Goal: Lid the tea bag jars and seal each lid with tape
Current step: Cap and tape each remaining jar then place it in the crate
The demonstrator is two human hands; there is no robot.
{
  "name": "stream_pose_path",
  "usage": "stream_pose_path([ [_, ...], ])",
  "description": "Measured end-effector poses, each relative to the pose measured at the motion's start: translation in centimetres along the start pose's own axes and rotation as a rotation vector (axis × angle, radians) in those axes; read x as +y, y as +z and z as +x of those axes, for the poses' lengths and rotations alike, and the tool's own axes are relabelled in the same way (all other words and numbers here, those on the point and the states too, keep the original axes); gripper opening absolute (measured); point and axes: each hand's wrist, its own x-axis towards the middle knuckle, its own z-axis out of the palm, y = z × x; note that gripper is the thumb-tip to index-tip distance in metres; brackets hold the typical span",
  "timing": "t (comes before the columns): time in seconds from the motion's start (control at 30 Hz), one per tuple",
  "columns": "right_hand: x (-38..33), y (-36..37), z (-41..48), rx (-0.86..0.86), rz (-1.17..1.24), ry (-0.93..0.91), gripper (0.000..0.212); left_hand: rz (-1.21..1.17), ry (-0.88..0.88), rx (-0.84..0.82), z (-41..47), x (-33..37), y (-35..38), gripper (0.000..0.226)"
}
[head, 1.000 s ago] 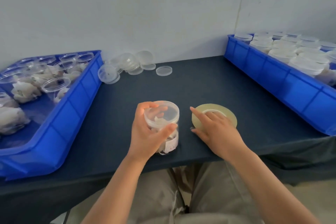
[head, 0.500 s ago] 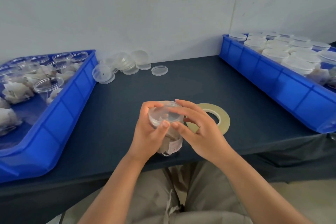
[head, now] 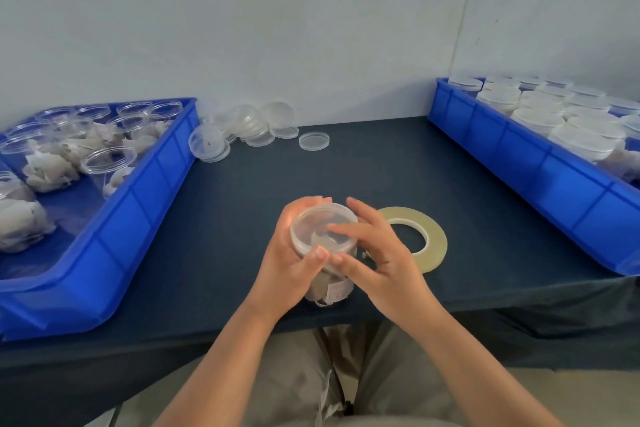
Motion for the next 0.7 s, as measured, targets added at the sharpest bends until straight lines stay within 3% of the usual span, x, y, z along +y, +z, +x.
stream_pose_path([
  [0.13, 0.3, -0.2, 0.1, -0.042, 0.156, -0.015, 0.028, -0.018, -0.077, -0.01, -0.8, -0.3, 0.0, 0.099],
  [0.27, 0.8, -1.0, 0.4, -0.104, 0.166, 0.006, 0.029, 0.011, -0.067, -0.007, -0.7, -0.5, -0.1, 0.091],
  [0.4, 0.7, -1.1, 0.3, -0.088, 0.176, 0.025, 0.028, 0.005, -0.07, -0.038, -0.4, -0.7, -0.1, 0.097],
  [0.5, 0.2, -1.3, 0.3, -0.074, 0.051, 0.011, 0.032, 0.008, -0.085, -0.079, -0.3, -0.7, 0.2, 0.098],
  [0.6, -0.3, -0.7, 0.0, -0.082, -0.223, -0.029, 0.072, -0.033, -0.104, -0.14, -0.4, -0.7, 0.4, 0.094],
  [0.7, -0.7, 0.6, 0.2, 0.054, -0.514, -0.061, 0.07, -0.176, -0.203, -0.173, -0.6, -1.0, 0.4, 0.077],
])
